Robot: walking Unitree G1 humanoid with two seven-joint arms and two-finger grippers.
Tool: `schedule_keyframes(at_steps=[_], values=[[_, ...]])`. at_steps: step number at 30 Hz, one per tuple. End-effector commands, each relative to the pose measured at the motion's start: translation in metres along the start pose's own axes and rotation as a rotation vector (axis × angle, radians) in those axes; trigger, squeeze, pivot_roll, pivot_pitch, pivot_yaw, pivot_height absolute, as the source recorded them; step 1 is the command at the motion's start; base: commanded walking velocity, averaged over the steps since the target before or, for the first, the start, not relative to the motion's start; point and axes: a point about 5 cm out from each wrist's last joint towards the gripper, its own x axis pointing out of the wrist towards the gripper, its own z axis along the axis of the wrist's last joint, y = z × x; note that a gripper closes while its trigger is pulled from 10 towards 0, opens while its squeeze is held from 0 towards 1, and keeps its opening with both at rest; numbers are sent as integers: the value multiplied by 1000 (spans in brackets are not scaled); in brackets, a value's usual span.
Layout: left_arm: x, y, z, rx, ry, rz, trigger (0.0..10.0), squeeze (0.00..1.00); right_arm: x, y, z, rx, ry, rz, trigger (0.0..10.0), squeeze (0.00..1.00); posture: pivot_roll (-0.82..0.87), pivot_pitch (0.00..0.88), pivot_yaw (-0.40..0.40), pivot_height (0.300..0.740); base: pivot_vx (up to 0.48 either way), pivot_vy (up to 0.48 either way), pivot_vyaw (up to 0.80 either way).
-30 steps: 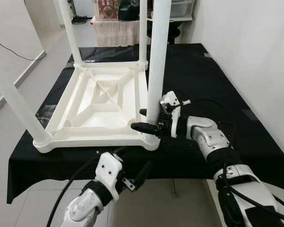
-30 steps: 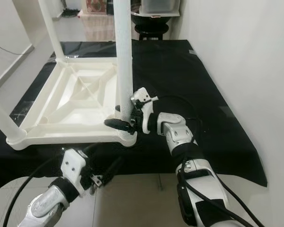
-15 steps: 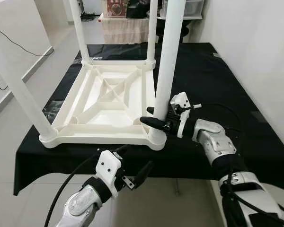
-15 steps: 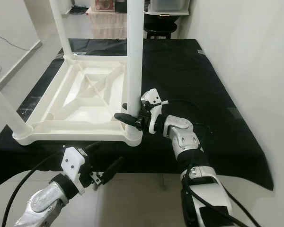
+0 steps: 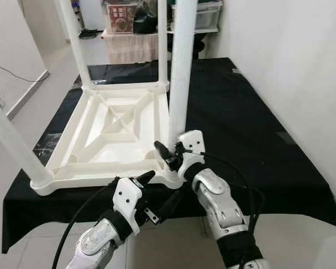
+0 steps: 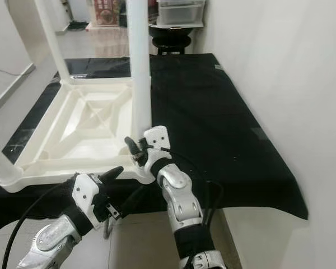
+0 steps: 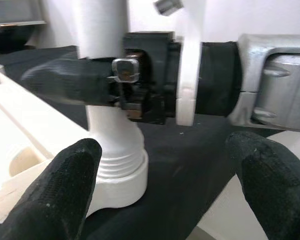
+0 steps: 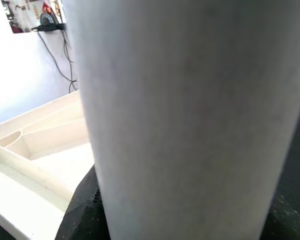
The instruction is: Building children table
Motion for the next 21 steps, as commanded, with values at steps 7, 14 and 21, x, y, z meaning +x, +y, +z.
schedule_keyframes(at_steps=[7, 14, 21], values=[[0, 2, -5, -17, 14, 12, 10000, 0, -2, -6, 9, 9, 34, 234, 10000, 1000, -3, 99, 23, 740, 0, 0, 0], [2, 0, -6, -20, 10, 12, 10000, 0, 3, -30, 26, -83, 54, 509, 10000, 0, 11, 94, 9, 740, 0, 0, 0], [2, -2, -6, -20, 6, 17, 10000, 0, 6, -44, 30, -19, 116, 660, 10000, 0, 23, 93, -2, 740, 0, 0, 0]])
